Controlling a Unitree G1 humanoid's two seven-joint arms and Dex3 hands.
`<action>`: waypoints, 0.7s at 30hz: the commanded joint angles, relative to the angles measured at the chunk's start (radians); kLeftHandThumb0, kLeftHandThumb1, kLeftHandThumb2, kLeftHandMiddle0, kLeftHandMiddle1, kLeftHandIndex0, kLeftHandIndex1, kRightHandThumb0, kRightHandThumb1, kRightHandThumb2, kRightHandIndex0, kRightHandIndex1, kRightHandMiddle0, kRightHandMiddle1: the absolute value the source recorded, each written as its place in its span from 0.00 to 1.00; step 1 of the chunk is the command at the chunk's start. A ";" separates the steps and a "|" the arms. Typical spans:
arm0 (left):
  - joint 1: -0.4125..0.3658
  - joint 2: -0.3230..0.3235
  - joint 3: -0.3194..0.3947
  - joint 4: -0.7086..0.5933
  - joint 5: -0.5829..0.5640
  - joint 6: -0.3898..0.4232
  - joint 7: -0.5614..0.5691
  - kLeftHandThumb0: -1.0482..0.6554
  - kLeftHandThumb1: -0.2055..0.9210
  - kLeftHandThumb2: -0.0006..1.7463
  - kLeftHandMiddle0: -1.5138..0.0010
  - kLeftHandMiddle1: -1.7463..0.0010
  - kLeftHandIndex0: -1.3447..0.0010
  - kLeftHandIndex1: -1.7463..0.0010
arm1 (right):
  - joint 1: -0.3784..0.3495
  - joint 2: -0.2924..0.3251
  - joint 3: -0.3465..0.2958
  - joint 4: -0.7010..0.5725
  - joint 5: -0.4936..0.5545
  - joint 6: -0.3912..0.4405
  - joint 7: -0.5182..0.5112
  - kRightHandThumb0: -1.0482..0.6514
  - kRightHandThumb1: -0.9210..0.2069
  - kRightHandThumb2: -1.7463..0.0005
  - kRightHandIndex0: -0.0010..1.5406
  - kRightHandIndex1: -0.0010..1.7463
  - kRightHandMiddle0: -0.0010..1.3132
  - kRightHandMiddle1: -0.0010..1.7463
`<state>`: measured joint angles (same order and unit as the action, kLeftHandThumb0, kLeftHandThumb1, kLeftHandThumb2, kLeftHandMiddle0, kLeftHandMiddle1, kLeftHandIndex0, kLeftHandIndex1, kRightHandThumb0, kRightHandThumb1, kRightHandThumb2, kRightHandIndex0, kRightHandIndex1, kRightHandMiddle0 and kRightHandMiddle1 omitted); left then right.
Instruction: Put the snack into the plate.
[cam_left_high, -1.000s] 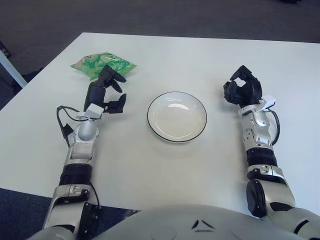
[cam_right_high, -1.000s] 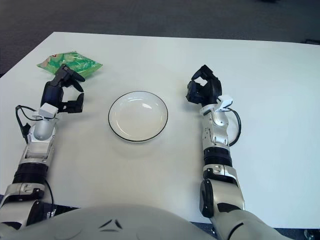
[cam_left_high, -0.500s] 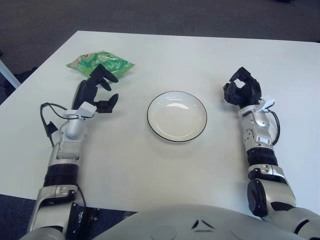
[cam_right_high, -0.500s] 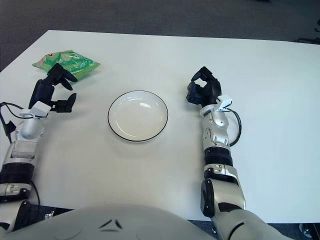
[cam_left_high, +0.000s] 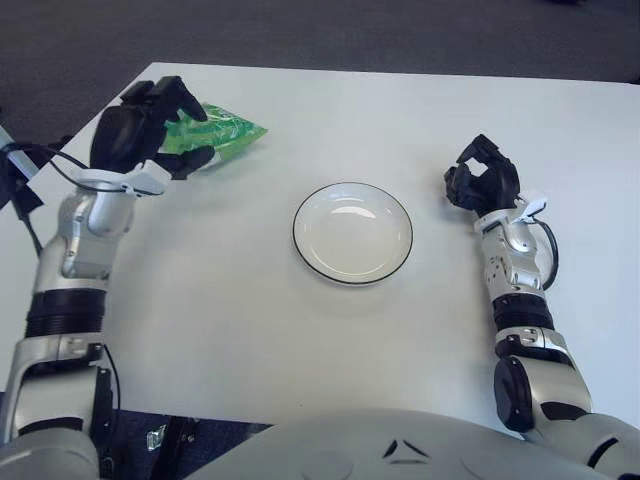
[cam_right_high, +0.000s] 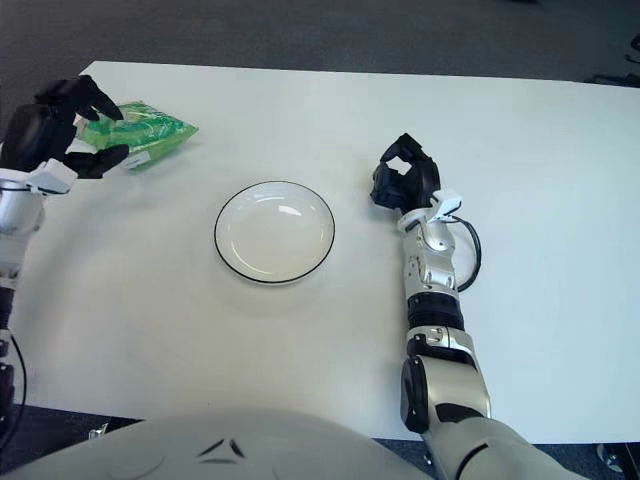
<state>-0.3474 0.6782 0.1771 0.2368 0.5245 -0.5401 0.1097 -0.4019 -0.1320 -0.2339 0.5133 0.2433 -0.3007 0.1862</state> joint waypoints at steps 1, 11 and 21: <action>0.002 0.014 -0.015 0.016 0.012 0.002 0.018 0.61 0.91 0.36 0.82 0.11 0.84 0.00 | 0.082 0.039 0.003 0.039 0.001 0.012 -0.005 0.33 0.55 0.24 0.84 1.00 0.48 1.00; -0.292 0.224 -0.163 0.281 0.138 -0.017 -0.119 0.29 0.78 0.44 0.91 0.25 0.99 0.24 | 0.084 0.040 0.005 0.037 0.003 0.014 -0.003 0.33 0.55 0.24 0.84 1.00 0.48 1.00; -0.478 0.269 -0.303 0.502 0.209 -0.106 -0.088 0.32 0.54 0.53 0.97 0.46 1.00 0.48 | 0.084 0.040 0.005 0.036 0.007 0.027 0.003 0.33 0.54 0.24 0.84 1.00 0.47 1.00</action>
<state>-0.7874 0.9392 -0.0685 0.6751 0.6889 -0.6243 0.0129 -0.4013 -0.1305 -0.2313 0.5086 0.2444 -0.2840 0.1876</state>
